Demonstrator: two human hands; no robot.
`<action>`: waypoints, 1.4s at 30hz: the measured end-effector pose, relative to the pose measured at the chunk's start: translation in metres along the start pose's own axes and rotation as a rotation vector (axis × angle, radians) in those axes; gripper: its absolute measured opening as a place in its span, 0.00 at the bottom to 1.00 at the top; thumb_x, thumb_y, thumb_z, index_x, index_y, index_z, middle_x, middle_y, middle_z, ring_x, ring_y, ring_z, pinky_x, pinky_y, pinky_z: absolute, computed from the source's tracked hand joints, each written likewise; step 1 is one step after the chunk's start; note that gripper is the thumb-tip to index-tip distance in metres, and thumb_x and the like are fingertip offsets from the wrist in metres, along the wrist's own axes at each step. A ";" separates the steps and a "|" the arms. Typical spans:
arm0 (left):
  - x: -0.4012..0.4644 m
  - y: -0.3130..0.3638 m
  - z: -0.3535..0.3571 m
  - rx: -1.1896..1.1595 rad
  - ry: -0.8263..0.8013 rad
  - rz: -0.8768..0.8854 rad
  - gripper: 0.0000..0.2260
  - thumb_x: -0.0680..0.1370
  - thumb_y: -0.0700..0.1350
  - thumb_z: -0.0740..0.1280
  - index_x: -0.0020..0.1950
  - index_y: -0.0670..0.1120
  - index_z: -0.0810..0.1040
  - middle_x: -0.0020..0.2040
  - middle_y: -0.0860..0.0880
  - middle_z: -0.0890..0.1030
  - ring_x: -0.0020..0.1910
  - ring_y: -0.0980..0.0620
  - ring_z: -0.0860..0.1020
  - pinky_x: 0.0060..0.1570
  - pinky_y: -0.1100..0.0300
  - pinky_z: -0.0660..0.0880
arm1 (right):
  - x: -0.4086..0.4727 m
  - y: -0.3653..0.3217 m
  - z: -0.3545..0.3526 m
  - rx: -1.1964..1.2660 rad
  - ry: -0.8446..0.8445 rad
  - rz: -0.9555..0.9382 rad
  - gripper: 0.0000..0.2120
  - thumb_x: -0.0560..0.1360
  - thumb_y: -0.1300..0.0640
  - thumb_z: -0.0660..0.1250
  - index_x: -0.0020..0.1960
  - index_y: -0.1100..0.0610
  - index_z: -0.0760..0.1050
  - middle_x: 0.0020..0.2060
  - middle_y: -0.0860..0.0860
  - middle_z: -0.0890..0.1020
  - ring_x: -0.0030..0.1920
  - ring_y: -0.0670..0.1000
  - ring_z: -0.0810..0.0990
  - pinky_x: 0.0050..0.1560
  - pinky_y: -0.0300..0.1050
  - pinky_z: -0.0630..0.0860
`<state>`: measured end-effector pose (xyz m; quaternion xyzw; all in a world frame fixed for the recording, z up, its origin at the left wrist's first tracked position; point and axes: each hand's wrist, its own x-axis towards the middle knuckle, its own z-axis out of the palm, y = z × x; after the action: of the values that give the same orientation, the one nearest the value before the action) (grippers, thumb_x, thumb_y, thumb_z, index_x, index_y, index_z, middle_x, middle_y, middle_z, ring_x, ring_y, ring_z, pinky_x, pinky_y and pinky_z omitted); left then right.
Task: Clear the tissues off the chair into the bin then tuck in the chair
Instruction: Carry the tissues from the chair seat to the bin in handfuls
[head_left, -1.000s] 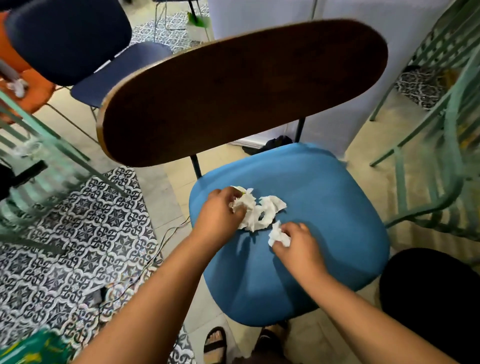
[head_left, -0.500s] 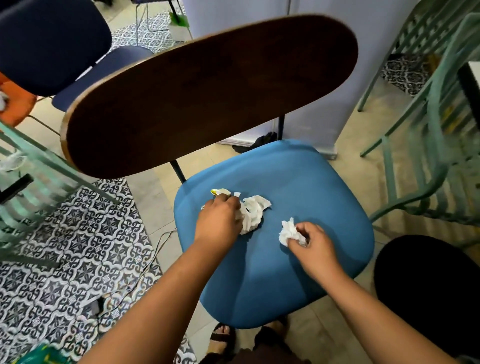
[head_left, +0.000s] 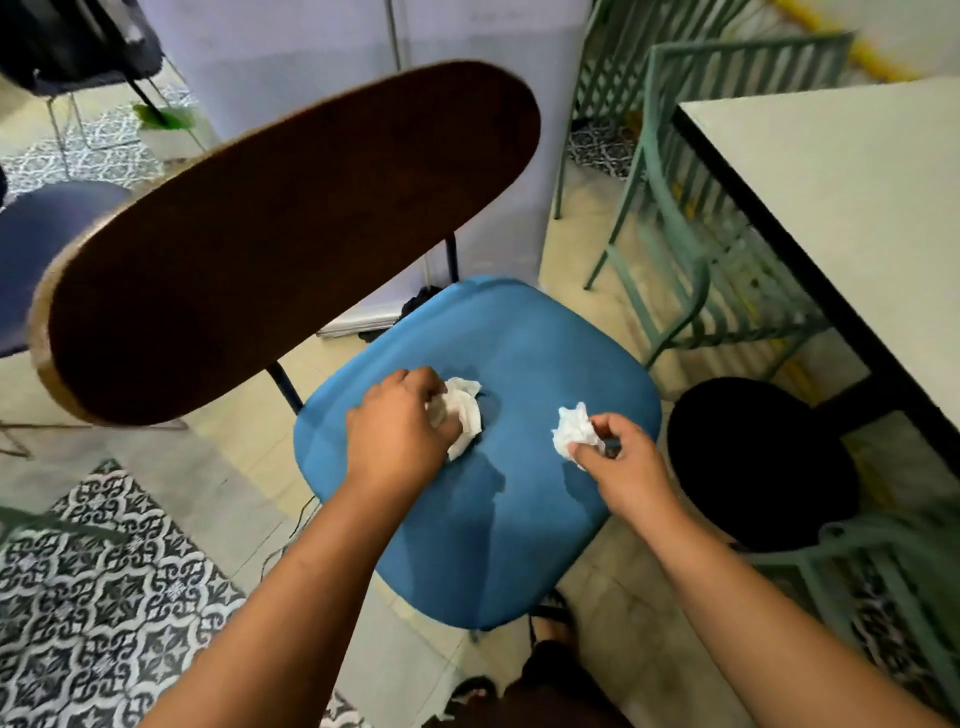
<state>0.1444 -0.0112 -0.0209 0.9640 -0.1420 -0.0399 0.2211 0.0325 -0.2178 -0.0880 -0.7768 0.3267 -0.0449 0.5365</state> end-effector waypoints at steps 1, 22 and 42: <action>-0.001 0.001 -0.002 -0.031 0.009 0.020 0.12 0.70 0.53 0.69 0.51 0.54 0.76 0.51 0.53 0.79 0.53 0.47 0.77 0.50 0.51 0.73 | -0.005 -0.001 -0.001 0.025 0.027 0.007 0.10 0.69 0.53 0.73 0.48 0.50 0.77 0.50 0.55 0.80 0.44 0.53 0.80 0.44 0.42 0.73; -0.156 0.170 0.078 -0.466 -0.734 0.525 0.07 0.73 0.46 0.73 0.46 0.49 0.77 0.44 0.54 0.81 0.37 0.55 0.81 0.33 0.64 0.74 | -0.259 0.094 -0.127 0.658 0.568 0.260 0.10 0.71 0.61 0.72 0.52 0.57 0.79 0.44 0.54 0.84 0.39 0.47 0.84 0.38 0.42 0.80; -0.440 0.351 0.301 -0.126 -1.079 0.553 0.08 0.71 0.47 0.75 0.47 0.45 0.82 0.43 0.49 0.83 0.44 0.51 0.81 0.45 0.57 0.78 | -0.460 0.377 -0.290 0.290 0.803 0.769 0.17 0.72 0.60 0.71 0.60 0.60 0.78 0.51 0.55 0.83 0.49 0.53 0.81 0.49 0.43 0.76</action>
<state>-0.4082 -0.3108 -0.1319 0.7203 -0.4765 -0.4721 0.1767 -0.6229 -0.2747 -0.1627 -0.4428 0.7543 -0.1822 0.4491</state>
